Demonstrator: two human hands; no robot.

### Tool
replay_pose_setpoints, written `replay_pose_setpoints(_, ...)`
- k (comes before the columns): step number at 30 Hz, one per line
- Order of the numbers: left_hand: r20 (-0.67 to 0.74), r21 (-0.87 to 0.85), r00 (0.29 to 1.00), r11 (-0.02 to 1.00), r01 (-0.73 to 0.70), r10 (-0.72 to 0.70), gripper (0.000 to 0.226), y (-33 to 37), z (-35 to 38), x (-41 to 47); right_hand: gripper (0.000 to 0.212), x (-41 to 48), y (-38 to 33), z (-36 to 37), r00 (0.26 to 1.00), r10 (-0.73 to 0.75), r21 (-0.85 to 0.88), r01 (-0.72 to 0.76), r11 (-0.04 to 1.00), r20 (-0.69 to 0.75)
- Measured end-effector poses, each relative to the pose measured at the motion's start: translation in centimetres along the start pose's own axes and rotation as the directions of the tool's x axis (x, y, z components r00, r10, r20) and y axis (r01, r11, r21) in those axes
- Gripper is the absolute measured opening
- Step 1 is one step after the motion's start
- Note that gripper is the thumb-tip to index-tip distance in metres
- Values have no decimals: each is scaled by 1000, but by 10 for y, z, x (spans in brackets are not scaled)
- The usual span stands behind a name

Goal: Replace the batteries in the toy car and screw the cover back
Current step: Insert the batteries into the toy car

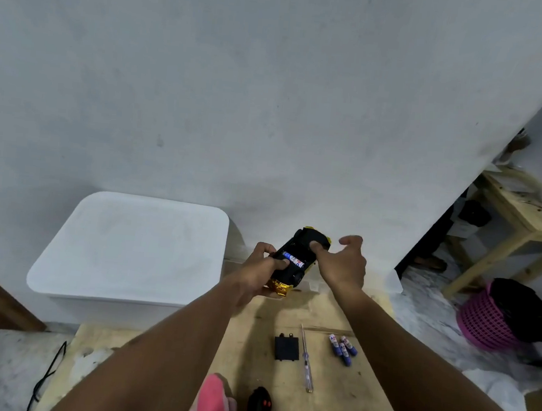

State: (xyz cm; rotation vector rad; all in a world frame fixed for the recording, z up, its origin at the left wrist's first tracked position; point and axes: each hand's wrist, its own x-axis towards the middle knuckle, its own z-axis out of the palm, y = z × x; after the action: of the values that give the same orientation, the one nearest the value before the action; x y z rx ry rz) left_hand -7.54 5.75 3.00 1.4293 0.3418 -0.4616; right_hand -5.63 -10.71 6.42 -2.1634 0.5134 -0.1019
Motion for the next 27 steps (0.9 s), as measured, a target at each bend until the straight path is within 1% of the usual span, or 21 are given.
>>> replay_pose_setpoints(1,13,-12,1000,1000,0,0,20,2,0,0,56,2,1,2,998,61,47,-63,997,34)
replay_pose_setpoints(2,28,-9,1000,1000,1,-1,22,4,-1,0,56,5,1,4,991,107,106,-115,988,85)
replay_pose_setpoints(4,53,67,999,998,1,-5,27,6,-4,0,45,9,3,7,976,119,190,-154,970,181)
replay_pose_setpoints(6,67,172,998,985,2,-13,35,8,-7,-3,35,13,5,6,971,58,177,-101,979,232)
replay_pose_setpoints(7,64,188,998,982,-1,-11,40,9,-9,-5,31,15,5,5,965,21,150,-62,987,263)
replay_pose_setpoints(9,55,163,998,986,-37,29,48,11,-9,-8,26,17,3,2,932,-28,99,-9,995,362)
replay_pose_setpoints(11,64,141,994,985,-102,94,62,12,-7,-12,30,19,0,1,886,-58,57,35,998,459)
replay_pose_setpoints(14,101,94,982,981,-172,162,91,9,-4,-15,35,17,-9,0,832,-83,-48,130,990,548)
replay_pose_setpoints(15,110,90,979,979,-182,172,94,9,-3,-16,35,16,-13,0,809,-89,-85,169,982,581)
replay_pose_setpoints(16,117,94,978,978,-186,175,93,10,-3,-17,37,15,-15,1,786,-98,-108,205,973,611)
replay_pose_setpoints(17,120,99,977,977,-186,174,90,10,-3,-16,38,15,-16,2,772,-114,-117,237,964,625)
replay_pose_setpoints(19,112,100,979,978,-183,172,85,11,-4,-16,41,16,-14,4,787,-181,-99,292,951,591)
replay_pose_setpoints(20,99,96,980,978,-183,174,83,11,-5,-16,39,16,-12,5,814,-223,-86,315,945,536)
replay_pose_setpoints(22,41,69,981,979,-191,188,80,12,-6,-17,30,12,-6,4,870,-300,-89,361,928,392)
replay_pose_setpoints(23,-5,52,980,979,-196,197,78,13,-5,-17,28,8,-2,4,877,-329,-117,390,913,351)
replay_pose_setpoints(25,-96,23,973,978,-208,209,74,13,-4,-16,29,-1,5,6,852,-368,-212,464,860,372)
replay_pose_setpoints(27,-143,5,965,975,-221,220,75,11,-3,-13,31,-9,11,9,836,-375,-285,502,817,401)
